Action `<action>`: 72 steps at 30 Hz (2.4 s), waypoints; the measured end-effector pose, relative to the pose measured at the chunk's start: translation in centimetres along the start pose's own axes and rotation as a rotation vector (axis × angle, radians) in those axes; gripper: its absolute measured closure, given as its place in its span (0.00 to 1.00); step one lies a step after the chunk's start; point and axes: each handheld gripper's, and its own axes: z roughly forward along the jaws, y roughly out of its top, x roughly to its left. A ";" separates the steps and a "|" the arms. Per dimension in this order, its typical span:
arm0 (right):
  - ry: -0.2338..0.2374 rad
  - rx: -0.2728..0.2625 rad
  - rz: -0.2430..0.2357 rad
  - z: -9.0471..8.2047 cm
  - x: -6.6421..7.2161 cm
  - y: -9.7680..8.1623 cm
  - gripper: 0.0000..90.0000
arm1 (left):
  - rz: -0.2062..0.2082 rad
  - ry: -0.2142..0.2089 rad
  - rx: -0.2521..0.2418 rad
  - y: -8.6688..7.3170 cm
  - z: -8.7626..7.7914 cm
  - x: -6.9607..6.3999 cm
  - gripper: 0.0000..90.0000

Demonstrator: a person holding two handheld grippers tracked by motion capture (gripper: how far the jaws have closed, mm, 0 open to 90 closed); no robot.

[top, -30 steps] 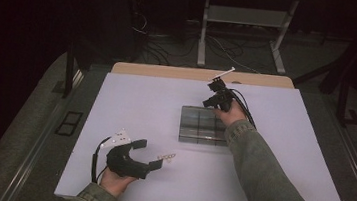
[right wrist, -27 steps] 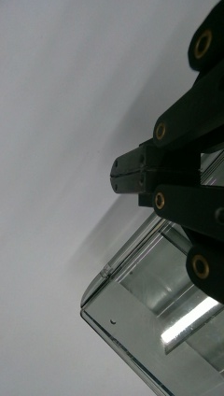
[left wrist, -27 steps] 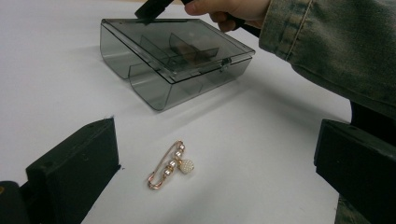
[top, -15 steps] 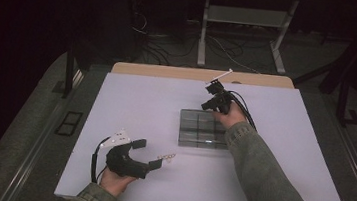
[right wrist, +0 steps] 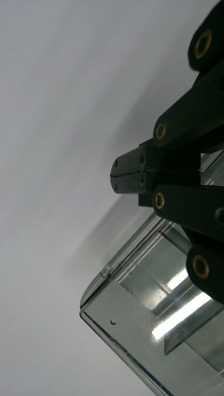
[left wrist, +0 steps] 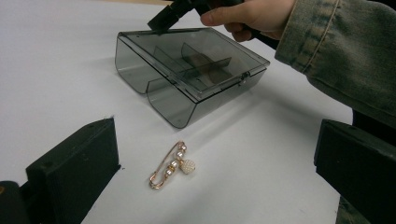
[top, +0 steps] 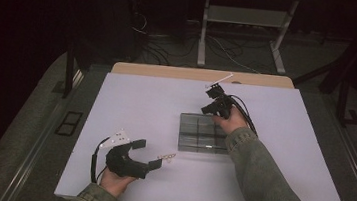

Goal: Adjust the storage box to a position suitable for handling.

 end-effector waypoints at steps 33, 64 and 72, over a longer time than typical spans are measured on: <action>0.033 -0.053 0.001 -1.8 1.1 -1.9 1.00 | -0.002 0.001 0.005 -0.1 0.1 0.0 0.00; 0.107 -0.230 -0.065 -9.7 4.7 -4.4 0.58 | -0.003 0.006 0.006 -0.1 0.2 0.0 0.00; 0.105 -0.271 -0.031 -11.8 5.1 -6.7 0.31 | 0.004 0.007 0.008 -0.1 0.2 0.0 0.00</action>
